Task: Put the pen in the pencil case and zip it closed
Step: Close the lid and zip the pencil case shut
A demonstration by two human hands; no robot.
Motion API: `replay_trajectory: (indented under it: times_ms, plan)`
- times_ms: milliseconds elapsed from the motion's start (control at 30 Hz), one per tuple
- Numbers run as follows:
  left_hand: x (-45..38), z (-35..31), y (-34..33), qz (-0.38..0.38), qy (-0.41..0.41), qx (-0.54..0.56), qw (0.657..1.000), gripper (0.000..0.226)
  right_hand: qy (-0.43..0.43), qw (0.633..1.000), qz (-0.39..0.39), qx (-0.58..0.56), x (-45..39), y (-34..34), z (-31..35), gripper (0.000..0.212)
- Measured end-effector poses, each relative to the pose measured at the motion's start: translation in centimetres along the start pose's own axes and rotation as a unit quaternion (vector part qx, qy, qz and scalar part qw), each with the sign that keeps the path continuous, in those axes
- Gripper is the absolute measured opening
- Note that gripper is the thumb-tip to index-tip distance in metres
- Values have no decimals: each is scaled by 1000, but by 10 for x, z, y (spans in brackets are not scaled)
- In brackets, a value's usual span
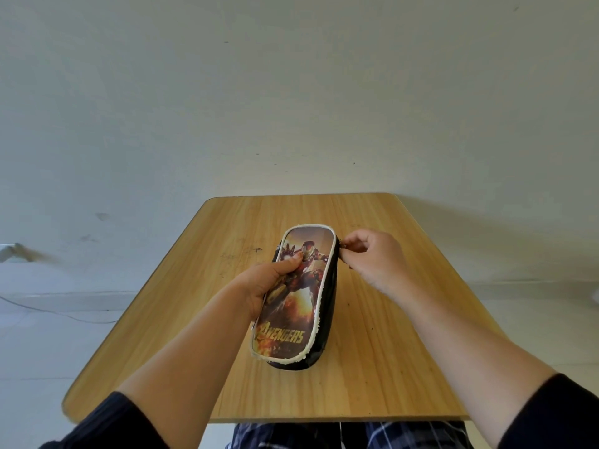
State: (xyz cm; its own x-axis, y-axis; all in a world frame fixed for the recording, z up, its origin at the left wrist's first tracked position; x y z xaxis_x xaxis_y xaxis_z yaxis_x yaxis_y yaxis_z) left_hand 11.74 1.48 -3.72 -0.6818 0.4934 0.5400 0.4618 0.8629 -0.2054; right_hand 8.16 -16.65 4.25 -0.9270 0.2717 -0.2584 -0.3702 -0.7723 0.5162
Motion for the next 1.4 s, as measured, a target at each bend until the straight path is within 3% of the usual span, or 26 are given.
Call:
replay_trajectory:
  times_ms: [200, 700, 1400]
  plan:
    - [0, 1, 5, -26, 4, 10, 1000, 31, 23, 995, 12, 91, 5, -4, 8, 31]
    - [-2, 4, 18, -84, 8, 64, 994, 32, 22, 996, 26, 81, 13, -11, 12, 14]
    - [-1, 1, 24, -110, -11, 119, 987, 25, 30, 997, 33, 58, 22, -17, 21, 15]
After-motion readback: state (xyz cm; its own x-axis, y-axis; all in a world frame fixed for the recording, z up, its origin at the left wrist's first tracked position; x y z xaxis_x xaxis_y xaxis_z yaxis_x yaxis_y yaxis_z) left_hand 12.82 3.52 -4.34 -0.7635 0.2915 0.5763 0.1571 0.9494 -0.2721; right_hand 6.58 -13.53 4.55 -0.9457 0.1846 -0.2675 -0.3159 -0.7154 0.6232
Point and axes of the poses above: each hand's wrist, its own x-axis away from the middle knuckle, its own y-axis out of the back of the hand, z = x × y, the point moved 9 cm from there along -x, towards the middle knuckle, and after that the axes turned 3 degrees about z, right-handed, at the moved point
